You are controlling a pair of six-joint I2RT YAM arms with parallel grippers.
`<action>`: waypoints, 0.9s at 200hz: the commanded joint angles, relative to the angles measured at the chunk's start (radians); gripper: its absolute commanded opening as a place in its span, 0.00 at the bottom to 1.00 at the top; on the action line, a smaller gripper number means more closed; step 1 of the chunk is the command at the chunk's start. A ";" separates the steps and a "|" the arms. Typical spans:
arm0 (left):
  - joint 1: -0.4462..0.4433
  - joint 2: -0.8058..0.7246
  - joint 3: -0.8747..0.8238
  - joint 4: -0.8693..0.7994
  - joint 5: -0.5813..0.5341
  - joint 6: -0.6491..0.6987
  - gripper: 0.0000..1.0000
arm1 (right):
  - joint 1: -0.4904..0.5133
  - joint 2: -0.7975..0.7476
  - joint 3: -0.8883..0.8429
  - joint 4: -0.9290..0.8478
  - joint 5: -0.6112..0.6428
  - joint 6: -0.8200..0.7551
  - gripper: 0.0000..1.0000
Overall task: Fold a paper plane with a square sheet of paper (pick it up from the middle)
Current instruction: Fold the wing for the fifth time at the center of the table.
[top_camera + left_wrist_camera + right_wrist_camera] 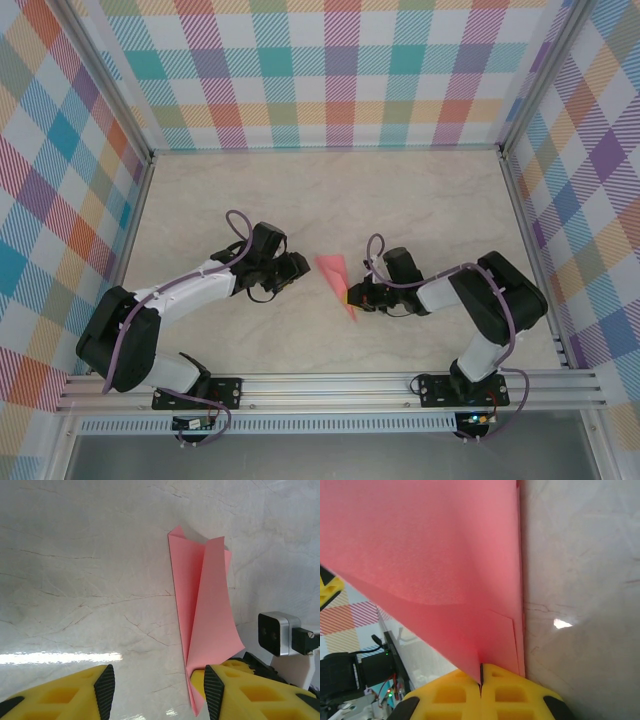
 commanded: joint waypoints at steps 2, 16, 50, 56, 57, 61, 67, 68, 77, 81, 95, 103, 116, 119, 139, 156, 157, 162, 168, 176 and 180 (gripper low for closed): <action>0.014 -0.003 -0.018 0.023 0.013 0.000 0.52 | -0.011 0.042 -0.010 0.025 -0.022 0.042 0.02; 0.015 -0.003 -0.023 0.041 0.020 0.003 0.51 | -0.015 0.057 -0.009 0.032 -0.036 0.053 0.02; 0.011 -0.005 -0.041 0.113 0.057 0.019 0.49 | -0.025 0.054 -0.012 0.013 -0.038 0.069 0.03; 0.009 -0.006 -0.045 0.131 0.064 0.019 0.49 | -0.026 0.053 -0.011 0.000 -0.037 0.071 0.03; 0.009 -0.005 -0.046 0.135 0.065 0.019 0.49 | -0.026 0.053 -0.010 -0.002 -0.036 0.070 0.03; 0.006 -0.006 -0.048 0.151 0.071 0.021 0.48 | -0.027 0.051 -0.010 -0.010 -0.033 0.068 0.03; 0.002 -0.001 -0.050 0.173 0.079 0.023 0.48 | -0.028 0.049 -0.007 -0.025 -0.030 0.065 0.03; 0.001 -0.001 -0.051 0.177 0.081 0.024 0.48 | -0.028 0.049 -0.006 -0.027 -0.028 0.064 0.03; -0.008 0.008 -0.053 0.211 0.096 0.026 0.48 | -0.028 0.046 -0.006 -0.037 -0.025 0.058 0.03; -0.013 0.015 -0.051 0.225 0.102 0.029 0.48 | -0.028 0.045 -0.006 -0.042 -0.022 0.054 0.03; -0.034 0.044 -0.040 0.267 0.120 0.038 0.46 | -0.028 0.042 -0.008 -0.061 -0.007 0.050 0.03; -0.047 0.063 -0.032 0.290 0.125 0.041 0.45 | -0.028 0.041 -0.010 -0.063 -0.001 0.049 0.02; -0.068 0.094 -0.018 0.325 0.136 0.046 0.44 | -0.028 0.039 -0.013 -0.067 0.009 0.054 0.02; -0.073 0.103 -0.015 0.334 0.140 0.047 0.44 | -0.028 0.039 -0.014 -0.068 0.011 0.055 0.02; -0.097 0.153 0.004 0.385 0.163 0.050 0.43 | -0.028 0.036 -0.018 -0.073 0.025 0.062 0.02; -0.116 0.191 0.007 0.442 0.192 0.056 0.43 | -0.028 0.033 -0.021 -0.068 0.023 0.070 0.02; -0.117 0.194 0.008 0.445 0.193 0.057 0.43 | -0.028 0.033 -0.021 -0.068 0.024 0.070 0.02; -0.123 0.204 0.010 0.455 0.197 0.060 0.43 | -0.028 0.032 -0.021 -0.071 0.026 0.070 0.02; -0.128 0.216 0.012 0.464 0.199 0.063 0.43 | -0.028 0.031 -0.023 -0.073 0.028 0.071 0.02; -0.135 0.230 0.014 0.480 0.202 0.065 0.43 | -0.028 0.030 -0.023 -0.078 0.032 0.068 0.02; -0.137 0.236 0.013 0.491 0.205 0.065 0.43 | -0.028 0.032 -0.023 -0.078 0.035 0.067 0.02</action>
